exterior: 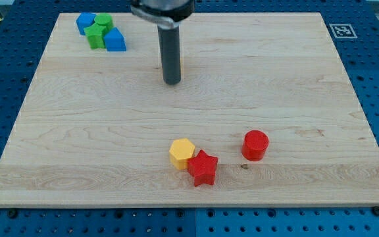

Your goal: Place the heart right to the green circle

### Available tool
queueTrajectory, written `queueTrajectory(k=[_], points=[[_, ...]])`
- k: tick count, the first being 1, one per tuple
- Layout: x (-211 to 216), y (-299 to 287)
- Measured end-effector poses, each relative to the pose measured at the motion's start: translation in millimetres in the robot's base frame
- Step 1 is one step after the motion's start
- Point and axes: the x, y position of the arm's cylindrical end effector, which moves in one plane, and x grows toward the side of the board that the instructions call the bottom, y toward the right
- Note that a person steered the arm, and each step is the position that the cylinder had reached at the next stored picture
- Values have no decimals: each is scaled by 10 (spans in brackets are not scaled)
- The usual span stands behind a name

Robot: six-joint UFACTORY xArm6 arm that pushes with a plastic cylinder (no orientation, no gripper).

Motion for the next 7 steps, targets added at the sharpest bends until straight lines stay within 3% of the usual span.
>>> queueTrajectory(k=[1, 2, 3, 4, 6, 7], points=[[-556, 0], [-632, 22], [-249, 263], [-306, 719], [-1053, 270], [-1150, 2]])
